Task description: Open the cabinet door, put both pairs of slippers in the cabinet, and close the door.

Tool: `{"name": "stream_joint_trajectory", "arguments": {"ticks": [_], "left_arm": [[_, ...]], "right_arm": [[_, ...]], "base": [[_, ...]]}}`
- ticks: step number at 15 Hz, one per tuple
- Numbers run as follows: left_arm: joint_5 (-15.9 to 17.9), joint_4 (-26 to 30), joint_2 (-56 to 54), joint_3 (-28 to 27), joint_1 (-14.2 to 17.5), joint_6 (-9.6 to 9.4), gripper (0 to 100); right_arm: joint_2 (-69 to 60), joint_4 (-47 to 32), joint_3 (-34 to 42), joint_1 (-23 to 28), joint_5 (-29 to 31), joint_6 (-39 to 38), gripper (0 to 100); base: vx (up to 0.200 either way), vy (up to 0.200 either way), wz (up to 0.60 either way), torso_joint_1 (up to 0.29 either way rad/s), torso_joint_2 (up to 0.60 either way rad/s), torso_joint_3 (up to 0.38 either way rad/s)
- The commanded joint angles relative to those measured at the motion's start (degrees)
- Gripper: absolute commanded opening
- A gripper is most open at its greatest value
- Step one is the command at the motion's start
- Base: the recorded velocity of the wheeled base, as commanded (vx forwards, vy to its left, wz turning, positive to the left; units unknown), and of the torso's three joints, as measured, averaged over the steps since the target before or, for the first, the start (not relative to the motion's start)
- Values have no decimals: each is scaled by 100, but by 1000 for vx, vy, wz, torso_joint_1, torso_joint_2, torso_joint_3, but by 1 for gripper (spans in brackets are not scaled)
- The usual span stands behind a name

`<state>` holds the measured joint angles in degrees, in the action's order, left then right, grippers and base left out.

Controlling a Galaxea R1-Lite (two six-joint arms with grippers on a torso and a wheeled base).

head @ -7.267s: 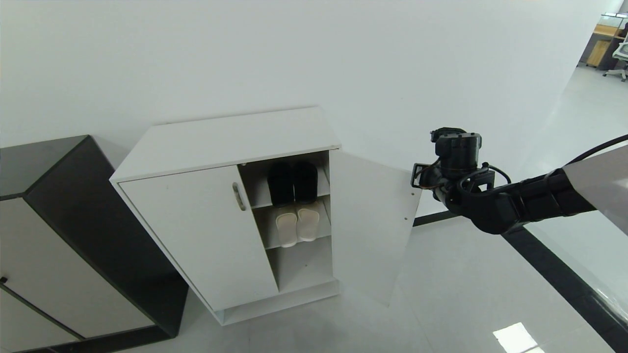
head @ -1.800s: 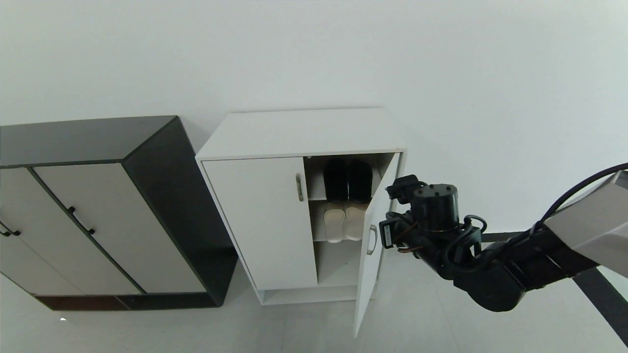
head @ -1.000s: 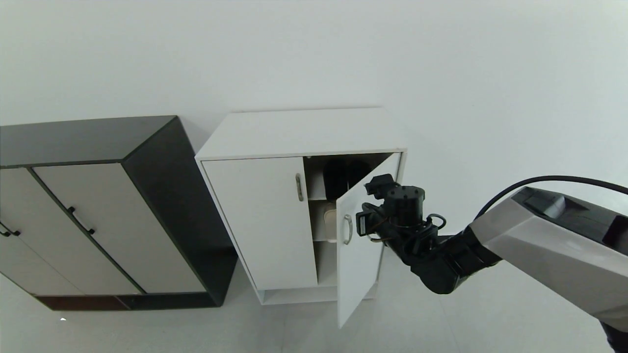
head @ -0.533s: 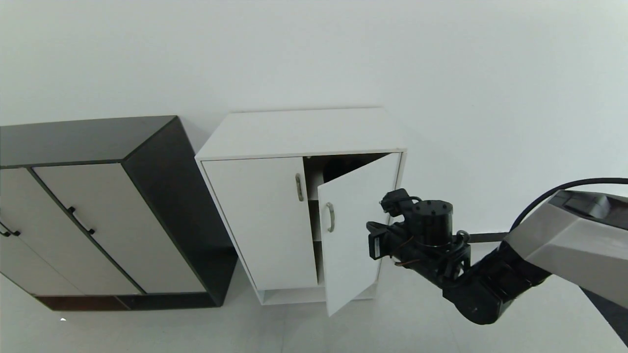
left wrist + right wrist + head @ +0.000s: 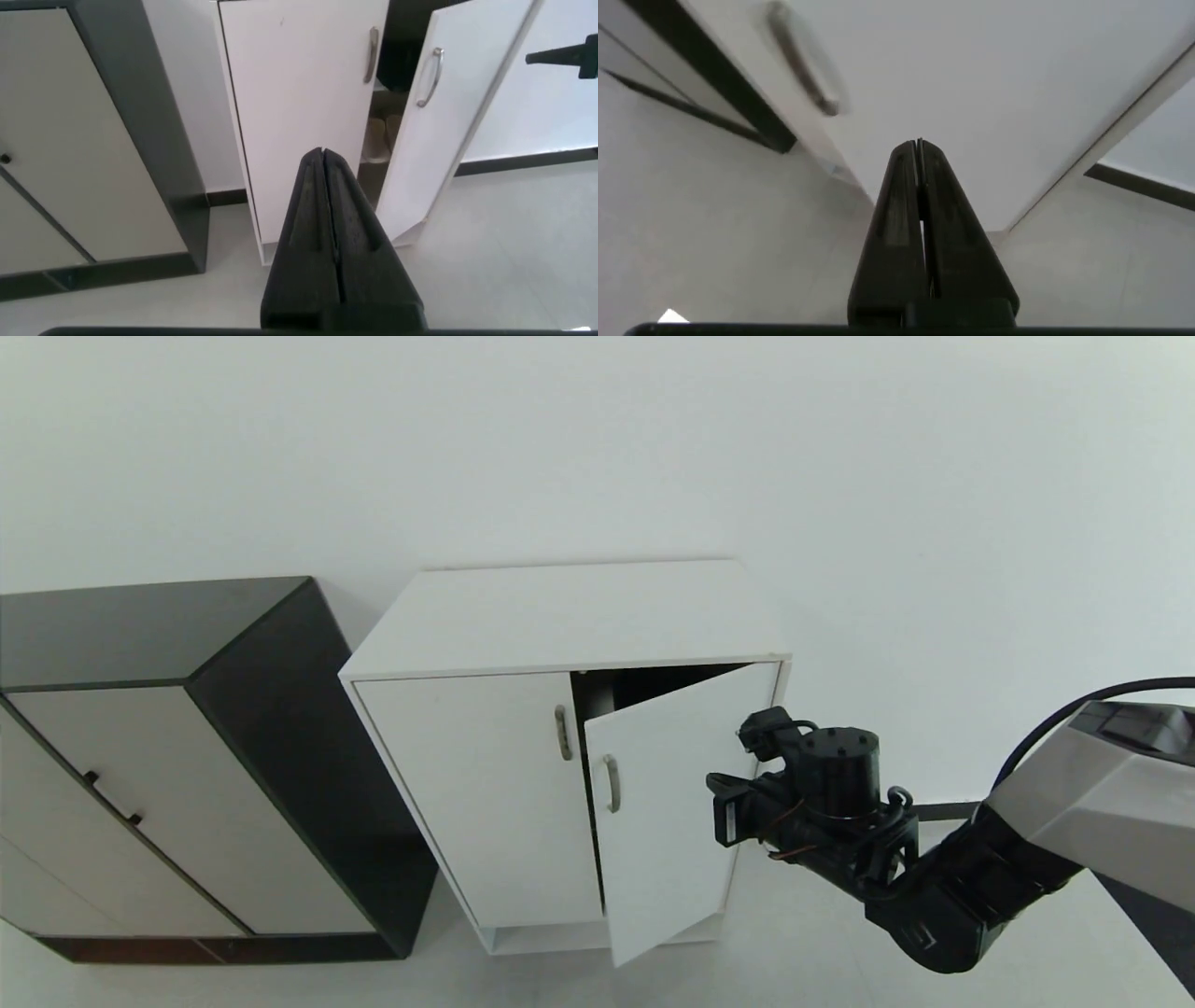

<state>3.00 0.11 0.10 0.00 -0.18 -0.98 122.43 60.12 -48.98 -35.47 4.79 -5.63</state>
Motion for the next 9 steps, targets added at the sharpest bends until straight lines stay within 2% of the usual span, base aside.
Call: {"name": "stream_joint_trajectory", "arguments": {"ticks": [1,2,9], "left_arm": [[-1,-2,-1,0,1,1,0],[-1,-2,-1,0,1,1,0],[-1,-2,-1,0,1,1,0]], "right_arm": [[132,8,-68,-3,13,1,0],[167,-1,-85,-3,13,1,0],[870,-335,-1500,93,31,18,0]], "base": [[200,0,0,7,-2,-7],[0,0,0,0,0,0],[0,0,0,0,0,0]]}}
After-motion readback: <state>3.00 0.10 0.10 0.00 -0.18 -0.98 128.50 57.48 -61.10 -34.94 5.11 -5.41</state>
